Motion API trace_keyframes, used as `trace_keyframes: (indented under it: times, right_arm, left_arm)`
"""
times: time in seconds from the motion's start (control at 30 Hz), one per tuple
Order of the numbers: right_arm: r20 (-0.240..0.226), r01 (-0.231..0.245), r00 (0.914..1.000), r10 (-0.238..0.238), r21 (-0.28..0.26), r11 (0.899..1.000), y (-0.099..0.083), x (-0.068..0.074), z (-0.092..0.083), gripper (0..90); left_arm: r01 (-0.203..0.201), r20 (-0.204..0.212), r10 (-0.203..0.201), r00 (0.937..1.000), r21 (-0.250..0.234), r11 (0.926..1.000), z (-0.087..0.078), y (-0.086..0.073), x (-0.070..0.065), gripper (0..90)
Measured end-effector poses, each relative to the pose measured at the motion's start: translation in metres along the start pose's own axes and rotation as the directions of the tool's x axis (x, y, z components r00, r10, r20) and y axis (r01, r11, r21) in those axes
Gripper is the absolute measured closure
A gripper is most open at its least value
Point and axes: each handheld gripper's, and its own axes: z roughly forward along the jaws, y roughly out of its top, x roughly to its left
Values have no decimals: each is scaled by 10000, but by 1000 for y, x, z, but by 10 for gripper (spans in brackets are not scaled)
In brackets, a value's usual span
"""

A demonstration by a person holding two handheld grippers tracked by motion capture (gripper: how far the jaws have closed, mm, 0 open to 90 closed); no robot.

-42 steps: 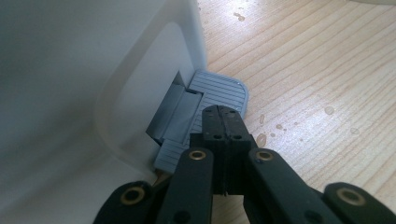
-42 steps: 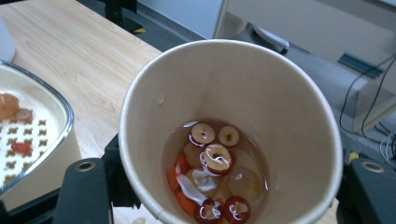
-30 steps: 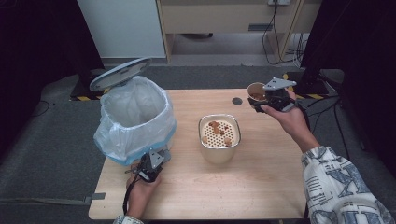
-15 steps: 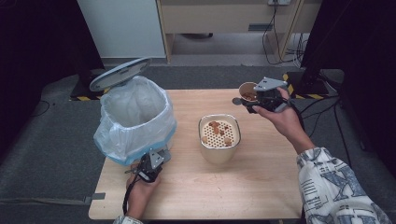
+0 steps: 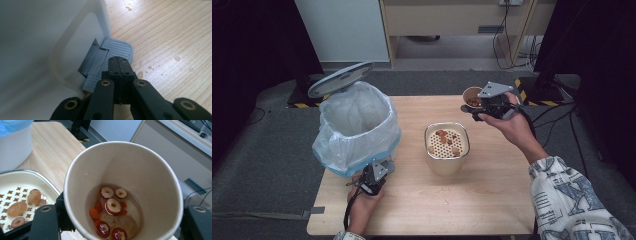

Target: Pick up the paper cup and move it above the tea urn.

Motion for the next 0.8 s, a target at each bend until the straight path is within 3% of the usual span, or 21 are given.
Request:
trace_keyframes:
  times: [0.17, 0.8]
  right_arm:
    - [8, -21, 10000, 21, -72, 10000, 2, 0, 0, 319]
    - [-257, 621, 9977, -627, -213, 9978, 20, 12, -3, 316]
  left_arm:
    - [-7, 1, 7, 10000, -3, 10000, 0, 0, 0, 895]
    - [7, -2, -7, 10000, 11, 10000, 0, 0, 0, 895]
